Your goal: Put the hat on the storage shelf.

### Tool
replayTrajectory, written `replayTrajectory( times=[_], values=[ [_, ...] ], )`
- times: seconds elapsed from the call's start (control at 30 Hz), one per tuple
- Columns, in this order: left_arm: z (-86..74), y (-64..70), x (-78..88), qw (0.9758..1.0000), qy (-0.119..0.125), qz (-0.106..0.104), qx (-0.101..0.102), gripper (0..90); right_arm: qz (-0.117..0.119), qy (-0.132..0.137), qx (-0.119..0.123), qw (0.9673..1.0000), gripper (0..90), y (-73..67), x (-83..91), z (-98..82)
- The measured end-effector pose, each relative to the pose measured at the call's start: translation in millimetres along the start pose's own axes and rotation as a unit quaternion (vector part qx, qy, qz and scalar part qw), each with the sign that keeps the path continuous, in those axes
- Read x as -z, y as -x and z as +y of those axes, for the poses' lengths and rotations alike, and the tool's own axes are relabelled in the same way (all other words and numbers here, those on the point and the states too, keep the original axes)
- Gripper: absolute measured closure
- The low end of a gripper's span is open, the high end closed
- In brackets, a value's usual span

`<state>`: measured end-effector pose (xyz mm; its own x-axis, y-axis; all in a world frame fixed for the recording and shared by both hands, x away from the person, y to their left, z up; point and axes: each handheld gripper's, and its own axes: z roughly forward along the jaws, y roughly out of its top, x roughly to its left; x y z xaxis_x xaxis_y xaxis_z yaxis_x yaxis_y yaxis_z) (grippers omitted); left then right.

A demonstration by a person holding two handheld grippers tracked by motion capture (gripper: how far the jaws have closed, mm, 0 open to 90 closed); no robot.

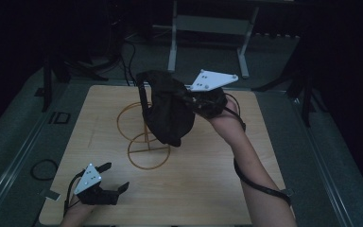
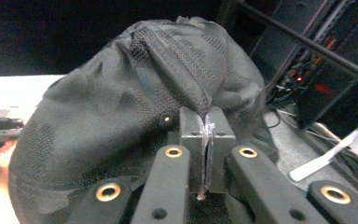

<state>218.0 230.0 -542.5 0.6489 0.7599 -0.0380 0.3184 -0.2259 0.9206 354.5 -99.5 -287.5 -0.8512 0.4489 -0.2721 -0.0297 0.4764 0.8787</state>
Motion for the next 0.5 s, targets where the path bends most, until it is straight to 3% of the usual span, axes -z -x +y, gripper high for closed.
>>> replayTrajectory(
  times=[0.2,0.5],
  values=[
    [-1.3,-1.1,-0.1,1.0,0.002,0.002,0.001,4.0,0.016,-0.019,0.013,0.9996,88.5,-8.9,-17.4,2.0],
    [-4.4,-1.8,-0.8,1.0,0.002,0.001,0.008,4.3,0.032,-0.045,0.008,0.9985,88.5,-13.0,-41.4,-5.0]
  ],
)
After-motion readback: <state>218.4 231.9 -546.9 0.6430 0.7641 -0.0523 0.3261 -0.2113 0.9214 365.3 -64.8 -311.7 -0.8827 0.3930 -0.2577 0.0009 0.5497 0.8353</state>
